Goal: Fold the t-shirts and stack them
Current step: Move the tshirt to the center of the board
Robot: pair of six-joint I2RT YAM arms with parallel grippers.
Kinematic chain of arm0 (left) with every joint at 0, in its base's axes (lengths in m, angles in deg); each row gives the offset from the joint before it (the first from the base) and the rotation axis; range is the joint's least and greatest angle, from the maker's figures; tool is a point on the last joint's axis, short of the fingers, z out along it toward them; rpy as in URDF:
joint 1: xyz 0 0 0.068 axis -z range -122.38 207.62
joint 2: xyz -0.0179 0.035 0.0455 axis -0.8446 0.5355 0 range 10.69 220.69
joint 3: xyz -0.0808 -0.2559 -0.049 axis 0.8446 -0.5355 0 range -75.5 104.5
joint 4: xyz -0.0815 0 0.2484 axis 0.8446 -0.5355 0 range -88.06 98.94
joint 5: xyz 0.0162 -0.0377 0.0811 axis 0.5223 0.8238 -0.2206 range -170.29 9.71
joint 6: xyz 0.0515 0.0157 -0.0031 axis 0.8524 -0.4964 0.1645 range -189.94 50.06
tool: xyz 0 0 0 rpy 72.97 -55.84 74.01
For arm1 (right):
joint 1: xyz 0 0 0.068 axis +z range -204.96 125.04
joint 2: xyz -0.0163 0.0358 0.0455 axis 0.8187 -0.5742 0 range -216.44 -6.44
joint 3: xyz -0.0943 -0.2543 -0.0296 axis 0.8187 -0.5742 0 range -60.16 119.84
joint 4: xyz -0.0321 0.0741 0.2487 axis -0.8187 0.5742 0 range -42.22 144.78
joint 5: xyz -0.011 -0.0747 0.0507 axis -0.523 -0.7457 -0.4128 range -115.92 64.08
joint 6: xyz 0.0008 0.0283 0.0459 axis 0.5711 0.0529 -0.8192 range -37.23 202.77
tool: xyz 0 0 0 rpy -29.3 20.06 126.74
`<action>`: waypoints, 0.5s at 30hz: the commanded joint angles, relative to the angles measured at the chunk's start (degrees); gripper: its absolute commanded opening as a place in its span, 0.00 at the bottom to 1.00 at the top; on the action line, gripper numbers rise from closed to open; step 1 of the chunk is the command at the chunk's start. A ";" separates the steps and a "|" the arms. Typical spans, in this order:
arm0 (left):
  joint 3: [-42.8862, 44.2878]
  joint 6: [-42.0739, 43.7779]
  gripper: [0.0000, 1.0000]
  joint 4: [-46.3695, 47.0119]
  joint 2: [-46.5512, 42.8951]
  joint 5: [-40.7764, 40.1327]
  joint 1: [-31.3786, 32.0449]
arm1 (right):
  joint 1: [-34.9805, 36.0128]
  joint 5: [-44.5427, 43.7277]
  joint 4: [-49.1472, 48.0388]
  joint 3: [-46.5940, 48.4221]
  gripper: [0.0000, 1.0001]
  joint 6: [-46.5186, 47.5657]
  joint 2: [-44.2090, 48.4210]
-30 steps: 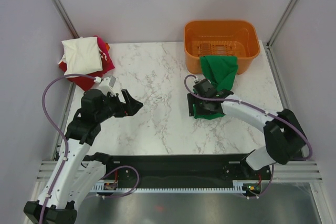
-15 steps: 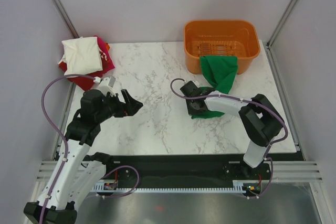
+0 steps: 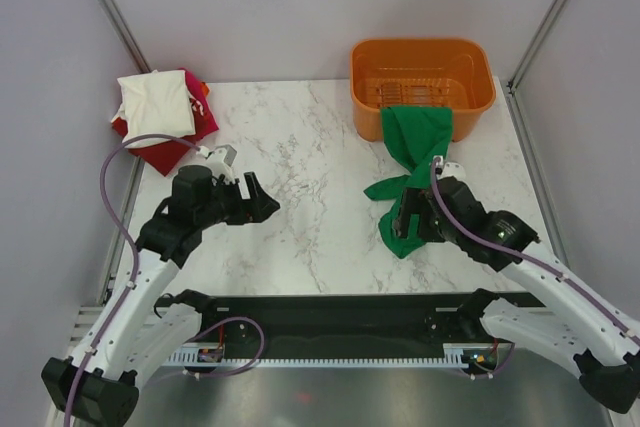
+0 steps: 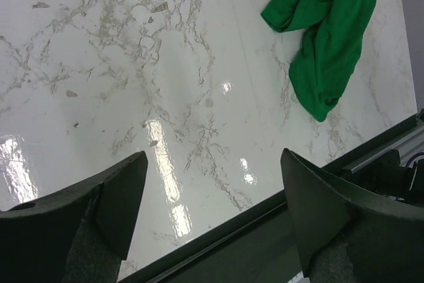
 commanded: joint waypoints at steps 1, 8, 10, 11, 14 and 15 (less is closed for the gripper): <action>1.67 1.83 0.89 -1.60 -0.98 -3.09 0.28 | 0.47 -0.54 5.03 1.07 0.98 -2.95 -3.45; 2.99 3.68 0.90 -5.65 -5.90 -6.08 0.37 | 2.93 -7.30 -3.06 16.08 0.98 7.51 -31.61; 2.81 3.59 0.91 -5.56 -7.13 -5.90 0.55 | 2.93 -10.63 -5.87 20.65 0.98 10.14 -36.92; 2.81 3.76 0.91 -5.65 -6.96 -6.16 0.72 | 2.84 -11.43 -6.05 24.07 0.98 11.11 -42.51; 2.99 3.85 0.90 -5.56 -6.00 -6.26 0.64 | 2.66 -12.76 -6.58 28.48 0.98 12.78 -52.98; 3.08 3.85 0.90 -5.56 -5.65 -5.99 0.64 | 2.32 -13.19 -7.11 30.50 0.98 12.79 -55.03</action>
